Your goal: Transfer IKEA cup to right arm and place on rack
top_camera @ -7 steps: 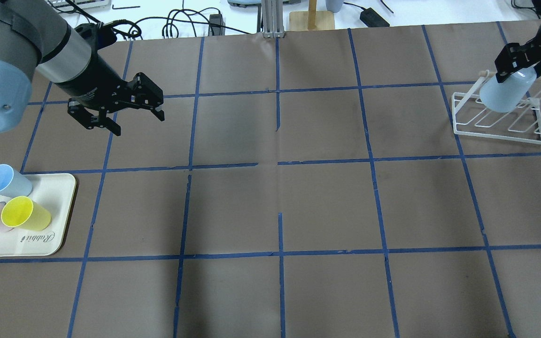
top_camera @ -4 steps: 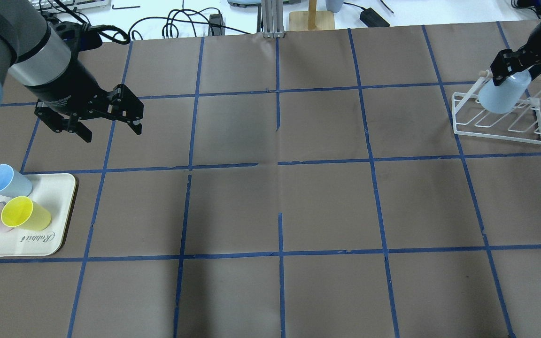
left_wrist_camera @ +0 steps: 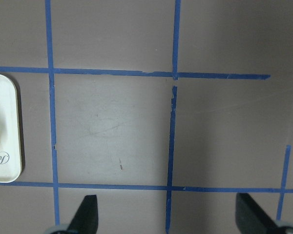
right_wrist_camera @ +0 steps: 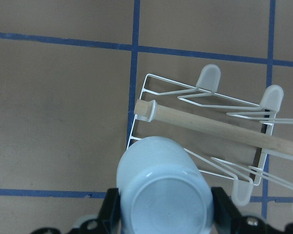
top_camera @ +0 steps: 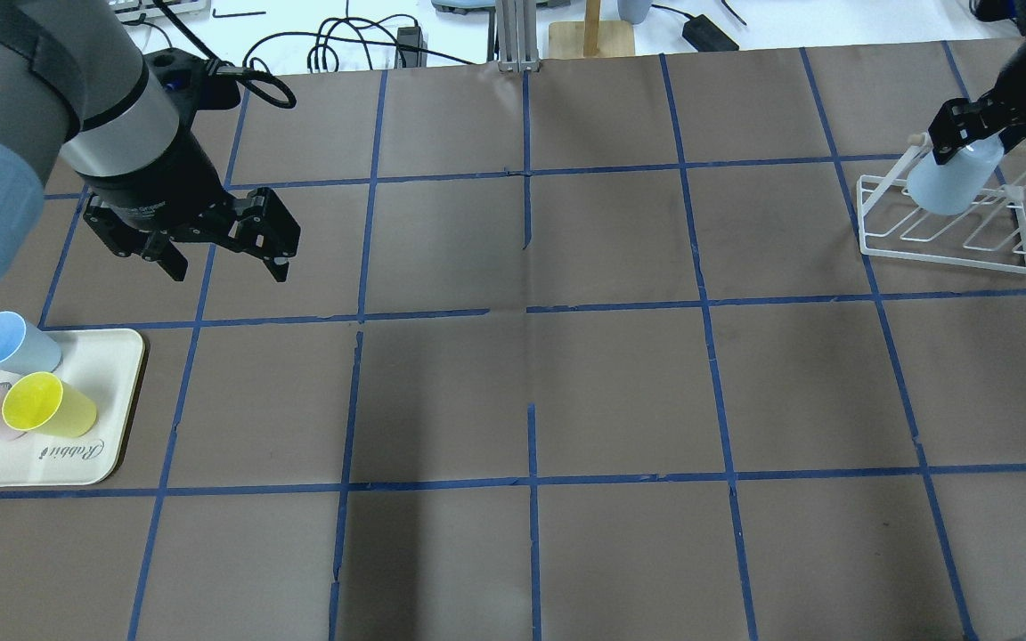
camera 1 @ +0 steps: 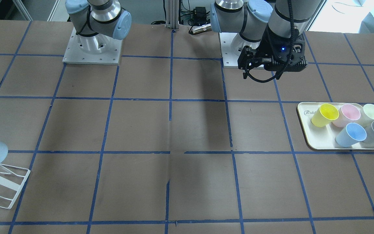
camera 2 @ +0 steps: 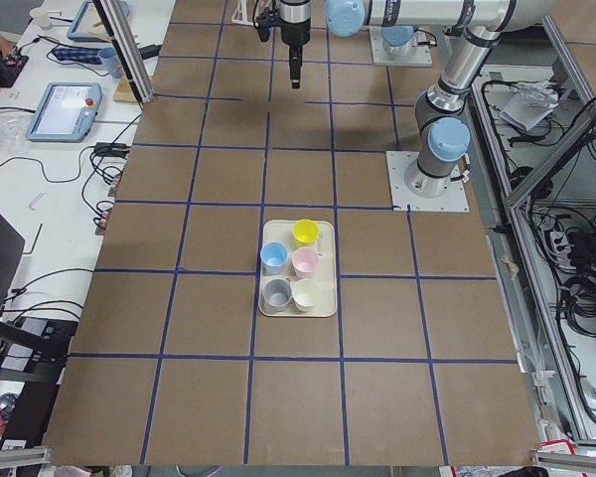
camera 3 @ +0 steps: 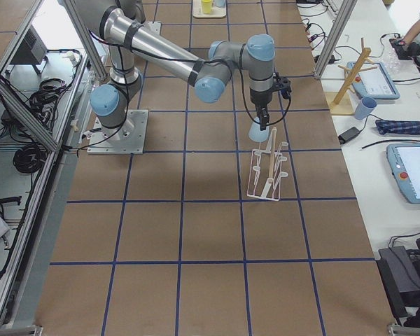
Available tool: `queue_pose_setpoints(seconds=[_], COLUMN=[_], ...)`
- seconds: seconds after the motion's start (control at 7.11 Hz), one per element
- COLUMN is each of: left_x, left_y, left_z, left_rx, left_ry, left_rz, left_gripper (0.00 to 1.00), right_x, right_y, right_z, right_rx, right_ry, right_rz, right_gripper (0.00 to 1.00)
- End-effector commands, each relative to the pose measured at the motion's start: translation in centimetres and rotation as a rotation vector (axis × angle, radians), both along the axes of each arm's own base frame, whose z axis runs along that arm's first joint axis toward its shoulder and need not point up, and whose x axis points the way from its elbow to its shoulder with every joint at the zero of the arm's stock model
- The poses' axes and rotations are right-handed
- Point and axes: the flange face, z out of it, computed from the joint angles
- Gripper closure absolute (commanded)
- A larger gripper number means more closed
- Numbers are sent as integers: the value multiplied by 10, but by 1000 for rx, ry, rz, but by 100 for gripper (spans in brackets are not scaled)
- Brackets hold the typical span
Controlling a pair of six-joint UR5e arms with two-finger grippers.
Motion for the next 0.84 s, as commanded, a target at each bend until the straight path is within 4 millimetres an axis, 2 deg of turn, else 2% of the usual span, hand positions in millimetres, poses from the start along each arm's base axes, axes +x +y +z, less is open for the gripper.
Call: queue_pose_setpoints(seconds=[0.0, 0.14, 0.28, 0.42, 0.56, 0.7], left_x=[3, 3, 7, 8, 8, 8], left_y=[-4, -5, -2, -4, -3, -2], left_z=[-9, -8, -7, -6, -7, -5], left_rx=[14, 9, 19, 13, 15, 10], left_ry=[8, 7, 2, 13, 13, 13], left_rz=[-47, -40, -35, -18, -13, -9], left_gripper=[0, 0, 0, 0, 0, 0], right_x=[-14, -20, -22, -22, -23, -21], right_y=[-5, -6, -8, -10, -12, -10], right_z=[-20, -25, -33, -37, -32, -26], right_rx=[7, 16, 25, 26, 27, 23], right_ry=[-1, -3, -9, -20, -24, -17], right_rz=[3, -5, -6, -7, -7, -6], right_gripper=[84, 83, 71, 26, 0, 0])
